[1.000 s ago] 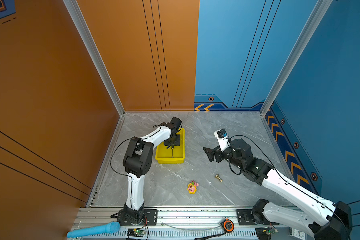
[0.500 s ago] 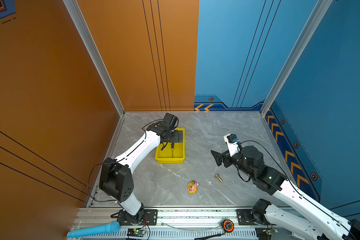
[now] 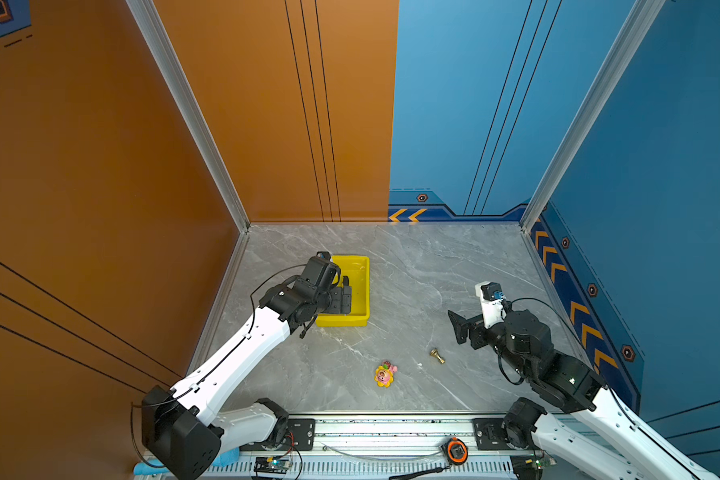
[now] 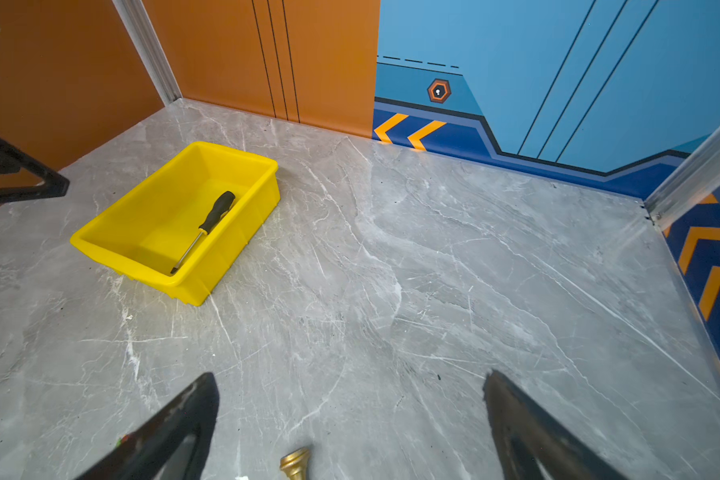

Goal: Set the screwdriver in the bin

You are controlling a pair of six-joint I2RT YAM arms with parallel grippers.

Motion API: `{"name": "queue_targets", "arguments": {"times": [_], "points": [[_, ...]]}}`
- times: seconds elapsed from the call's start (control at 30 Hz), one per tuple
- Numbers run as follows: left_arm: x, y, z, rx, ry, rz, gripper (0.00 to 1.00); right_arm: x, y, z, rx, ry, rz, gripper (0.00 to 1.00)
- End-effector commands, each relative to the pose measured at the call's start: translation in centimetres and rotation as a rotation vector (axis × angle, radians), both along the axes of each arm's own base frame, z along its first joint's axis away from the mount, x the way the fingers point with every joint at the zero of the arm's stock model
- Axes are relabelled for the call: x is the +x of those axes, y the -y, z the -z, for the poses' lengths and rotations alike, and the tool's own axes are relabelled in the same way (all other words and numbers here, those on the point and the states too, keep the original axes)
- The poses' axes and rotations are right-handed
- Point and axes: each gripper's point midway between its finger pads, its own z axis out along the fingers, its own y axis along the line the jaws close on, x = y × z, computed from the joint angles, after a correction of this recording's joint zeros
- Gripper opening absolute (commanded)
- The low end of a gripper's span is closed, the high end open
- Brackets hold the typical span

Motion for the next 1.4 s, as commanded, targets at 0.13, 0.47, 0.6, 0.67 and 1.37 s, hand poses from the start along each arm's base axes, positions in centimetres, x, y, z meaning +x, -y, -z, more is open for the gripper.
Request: {"name": "queue_targets", "arguments": {"times": [0.13,0.47,0.6,0.67,1.37], "points": [[-1.3,-4.1,1.5,0.119,0.017,-0.022,0.98,0.3,3.7,0.9,-0.015,-0.036,0.213,1.0],[-0.5,-12.3,1.4,0.169,0.23,-0.291,0.98,1.8,9.8,2.5,-0.065,-0.025,0.517,1.0],[-0.8,-15.0,4.1,0.132,0.216,-0.405,0.98,1.8,13.0,4.1,-0.037,-0.03,0.655,1.0],[-0.7,-15.5,5.3,0.153,0.222,-0.401,0.98,1.5,14.6,5.0,-0.017,-0.027,0.726,1.0],[4.7,-17.8,9.0,0.225,0.46,-0.386,0.98,6.0,18.1,12.4,0.079,0.08,0.701,1.0]]}}
